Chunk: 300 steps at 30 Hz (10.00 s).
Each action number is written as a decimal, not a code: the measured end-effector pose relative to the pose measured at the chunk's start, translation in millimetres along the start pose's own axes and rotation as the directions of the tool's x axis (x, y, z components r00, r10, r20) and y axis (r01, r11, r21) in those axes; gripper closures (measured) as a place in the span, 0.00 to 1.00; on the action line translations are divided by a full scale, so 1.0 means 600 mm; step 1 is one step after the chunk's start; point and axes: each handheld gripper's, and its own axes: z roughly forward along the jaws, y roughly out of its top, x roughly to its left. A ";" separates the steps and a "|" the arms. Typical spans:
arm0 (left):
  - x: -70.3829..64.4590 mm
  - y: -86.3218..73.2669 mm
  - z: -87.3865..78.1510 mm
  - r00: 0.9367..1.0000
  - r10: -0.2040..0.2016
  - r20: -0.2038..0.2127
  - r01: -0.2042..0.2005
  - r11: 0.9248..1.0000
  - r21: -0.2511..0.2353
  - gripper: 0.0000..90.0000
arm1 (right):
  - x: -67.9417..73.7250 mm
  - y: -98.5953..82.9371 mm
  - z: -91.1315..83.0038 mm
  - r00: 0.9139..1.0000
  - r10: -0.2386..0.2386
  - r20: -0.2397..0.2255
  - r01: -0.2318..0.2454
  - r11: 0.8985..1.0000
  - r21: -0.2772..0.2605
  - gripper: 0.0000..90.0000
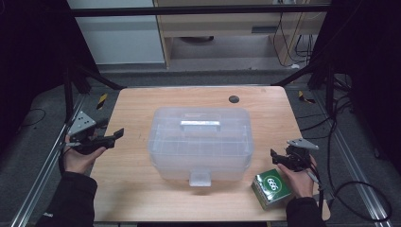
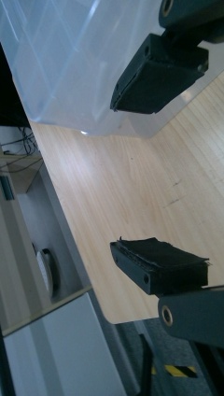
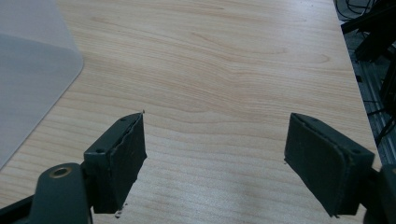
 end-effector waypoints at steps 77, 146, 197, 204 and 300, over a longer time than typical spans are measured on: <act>-0.214 0.242 0.102 0.663 0.593 0.457 -0.703 0.702 0.109 0.39 | 0.000 0.003 0.001 0.999 0.013 -0.049 -0.011 0.999 0.041 0.24; -0.296 0.249 0.192 0.542 0.673 0.503 -0.838 0.478 0.264 0.85 | 0.090 0.079 -0.137 0.917 -0.144 -0.373 0.141 0.989 -0.035 0.89; -0.226 0.288 0.155 0.743 0.532 0.407 -0.652 0.711 0.262 0.47 | 0.130 0.072 -0.133 0.860 -0.137 -0.492 0.118 0.991 -0.070 1.00; -0.185 0.263 0.112 0.833 0.425 0.355 -0.515 0.831 0.211 0.44 | 0.130 0.072 -0.133 0.861 -0.135 -0.491 0.117 0.991 -0.067 1.00; -0.168 -0.011 0.027 0.986 -0.094 0.135 0.106 0.991 -0.081 1.00 | 0.116 0.143 -0.140 0.864 -0.105 -0.493 0.038 0.989 -0.144 1.00</act>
